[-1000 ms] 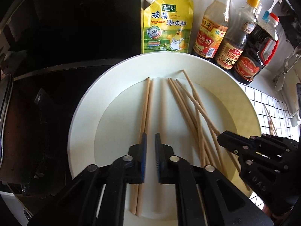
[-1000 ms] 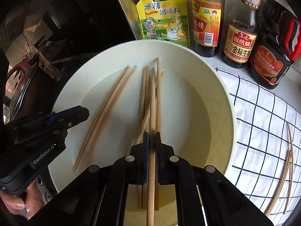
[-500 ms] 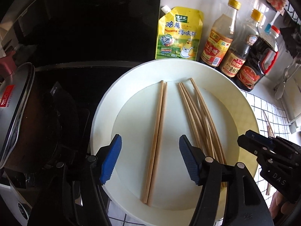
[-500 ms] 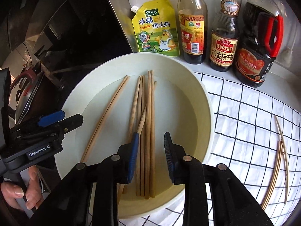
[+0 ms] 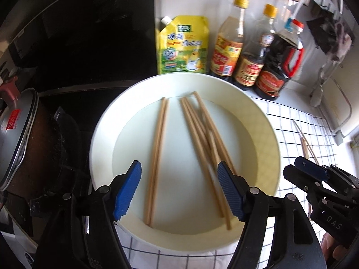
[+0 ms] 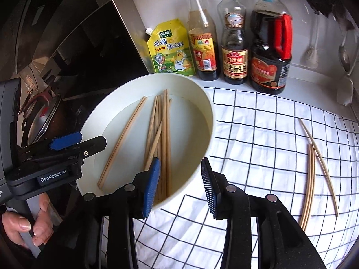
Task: Organize utensils
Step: 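Withdraw both open grippers from the bowl toward the remaining chopsticks on the cloth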
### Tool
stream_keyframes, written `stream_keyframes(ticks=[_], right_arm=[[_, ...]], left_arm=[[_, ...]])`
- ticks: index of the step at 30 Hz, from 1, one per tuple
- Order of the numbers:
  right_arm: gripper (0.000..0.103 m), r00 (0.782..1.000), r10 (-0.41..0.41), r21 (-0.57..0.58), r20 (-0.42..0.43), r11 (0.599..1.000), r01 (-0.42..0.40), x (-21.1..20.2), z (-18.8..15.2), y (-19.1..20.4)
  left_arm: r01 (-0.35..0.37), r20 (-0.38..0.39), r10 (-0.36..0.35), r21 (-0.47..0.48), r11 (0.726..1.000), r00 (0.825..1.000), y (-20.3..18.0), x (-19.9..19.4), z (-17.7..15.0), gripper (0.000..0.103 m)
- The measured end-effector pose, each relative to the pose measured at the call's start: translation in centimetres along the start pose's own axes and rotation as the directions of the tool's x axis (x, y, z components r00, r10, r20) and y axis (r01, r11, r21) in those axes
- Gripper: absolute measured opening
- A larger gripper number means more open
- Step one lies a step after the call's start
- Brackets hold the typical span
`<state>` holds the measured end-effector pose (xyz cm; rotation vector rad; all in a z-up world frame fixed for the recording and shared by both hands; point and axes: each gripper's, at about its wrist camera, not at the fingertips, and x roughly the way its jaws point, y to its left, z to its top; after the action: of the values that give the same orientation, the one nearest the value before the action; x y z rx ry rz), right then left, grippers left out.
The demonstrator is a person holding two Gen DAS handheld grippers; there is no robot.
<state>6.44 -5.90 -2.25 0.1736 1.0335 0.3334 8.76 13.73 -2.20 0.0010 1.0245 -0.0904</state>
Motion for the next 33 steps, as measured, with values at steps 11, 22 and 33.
stream_keyframes(ticks=[11, 22, 33], right_arm=[[0.039, 0.999, -0.032, 0.042, 0.014, 0.999, 0.032, -3.9, -2.4, -4.5], [0.039, 0.996, -0.082, 0.063, 0.019, 0.995, 0.08, -7.6, -4.6, -10.7], [0.042, 0.989, -0.141, 0.073, 0.052, 0.988, 0.137, -9.8, -6.9, -17.7]], left_arm=[[0.034, 0.011, -0.034, 0.022, 0.999, 0.999, -4.7, -1.8, -1.4, 0.069], [0.074, 0.013, -0.074, 0.038, 0.997, 0.997, -11.2, -2.8, -2.5, 0.069], [0.093, -0.006, -0.093, 0.109, 0.99, 0.996, -18.6, -2.5, -3.7, 0.069]])
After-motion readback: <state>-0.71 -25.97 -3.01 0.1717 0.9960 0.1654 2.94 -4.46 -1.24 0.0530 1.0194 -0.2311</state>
